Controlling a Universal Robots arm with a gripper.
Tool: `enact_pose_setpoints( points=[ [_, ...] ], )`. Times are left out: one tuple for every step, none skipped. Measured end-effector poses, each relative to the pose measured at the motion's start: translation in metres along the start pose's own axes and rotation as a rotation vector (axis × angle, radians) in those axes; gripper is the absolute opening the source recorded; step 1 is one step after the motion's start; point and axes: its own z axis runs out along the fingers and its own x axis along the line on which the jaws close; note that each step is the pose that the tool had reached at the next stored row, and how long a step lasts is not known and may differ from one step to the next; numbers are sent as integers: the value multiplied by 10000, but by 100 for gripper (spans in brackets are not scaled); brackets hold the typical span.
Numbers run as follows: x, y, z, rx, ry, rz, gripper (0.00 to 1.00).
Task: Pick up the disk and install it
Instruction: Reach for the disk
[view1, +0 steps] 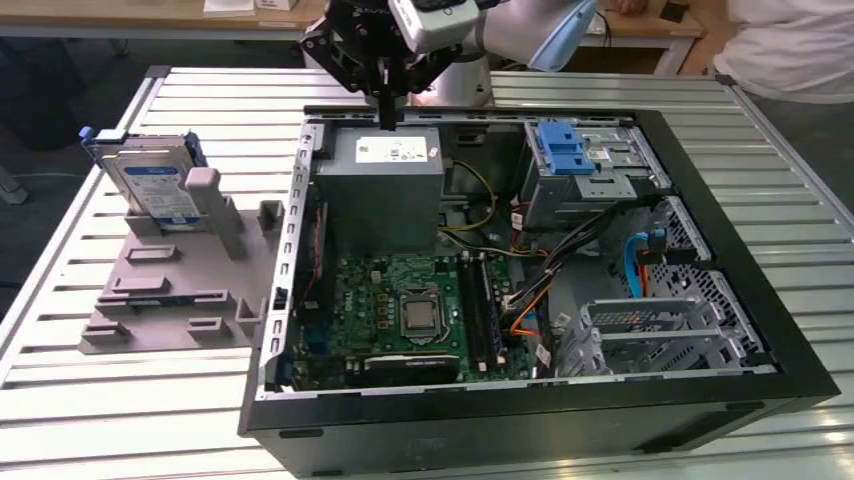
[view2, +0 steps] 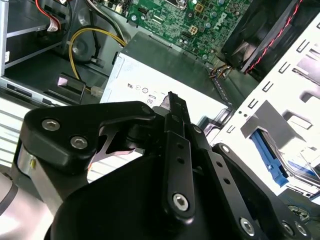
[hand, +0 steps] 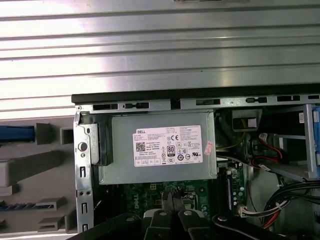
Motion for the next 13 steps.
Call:
enact_pose_setpoints(
  points=[
    [2,0,0,0,0,1,11],
    [4,0,0,0,-1,0,11],
    [6,-1,0,0,0,-1,11],
    [9,-1,0,0,0,0,11],
    [11,-1,0,0,0,0,11],
    [14,-1,0,0,0,0,11],
    [16,-1,0,1,0,0,11],
    [18,-1,0,0,0,0,11],
    [20,-2,0,0,0,0,11],
    [23,-2,0,0,0,0,11],
    [25,-2,0,0,0,0,11],
    [27,-2,0,0,0,0,11],
    [29,-2,0,0,0,0,11]
  ],
)
